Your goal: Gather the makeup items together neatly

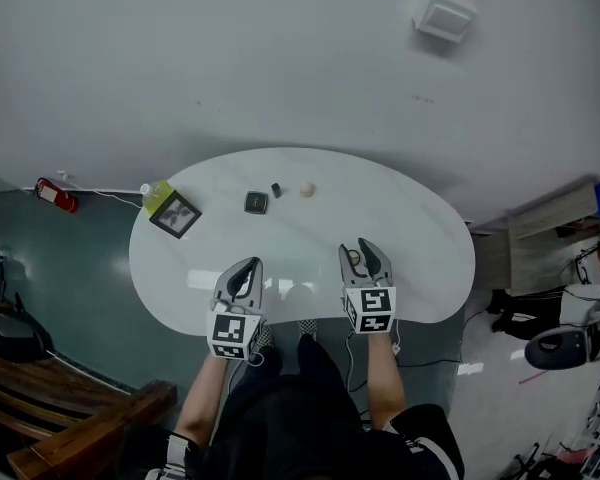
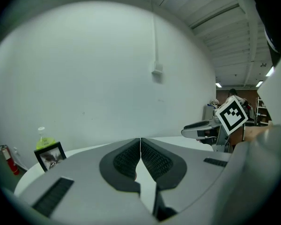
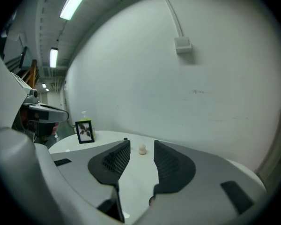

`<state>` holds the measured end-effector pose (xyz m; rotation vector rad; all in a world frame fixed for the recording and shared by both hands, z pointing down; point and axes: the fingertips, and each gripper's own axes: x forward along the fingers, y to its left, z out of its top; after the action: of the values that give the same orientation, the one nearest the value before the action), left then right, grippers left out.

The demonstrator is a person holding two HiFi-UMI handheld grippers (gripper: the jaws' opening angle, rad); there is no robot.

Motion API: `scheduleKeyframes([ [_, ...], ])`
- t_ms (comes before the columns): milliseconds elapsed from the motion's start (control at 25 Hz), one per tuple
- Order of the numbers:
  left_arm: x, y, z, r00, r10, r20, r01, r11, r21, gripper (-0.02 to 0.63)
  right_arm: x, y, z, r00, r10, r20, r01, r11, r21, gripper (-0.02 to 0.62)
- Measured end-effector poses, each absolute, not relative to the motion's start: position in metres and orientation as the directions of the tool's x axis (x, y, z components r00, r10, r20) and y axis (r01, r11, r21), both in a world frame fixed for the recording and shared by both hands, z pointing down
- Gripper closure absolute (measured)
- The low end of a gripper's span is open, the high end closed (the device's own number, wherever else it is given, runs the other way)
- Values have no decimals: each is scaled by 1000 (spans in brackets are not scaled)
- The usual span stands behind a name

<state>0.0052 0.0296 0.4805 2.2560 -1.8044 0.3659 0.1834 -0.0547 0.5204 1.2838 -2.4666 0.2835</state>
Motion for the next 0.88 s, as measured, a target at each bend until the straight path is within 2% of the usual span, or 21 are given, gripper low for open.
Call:
scheduleKeyframes([
  [480,-8,49,421,227,-948,223,-972,-233,-3,586,150,-11,446,-559,-789,256,-814,580,10,538],
  [880,-17,64,419,238,-947,215,-970,-244,0,586,135,11,441,-560,-792,243,-812,583,32,560],
])
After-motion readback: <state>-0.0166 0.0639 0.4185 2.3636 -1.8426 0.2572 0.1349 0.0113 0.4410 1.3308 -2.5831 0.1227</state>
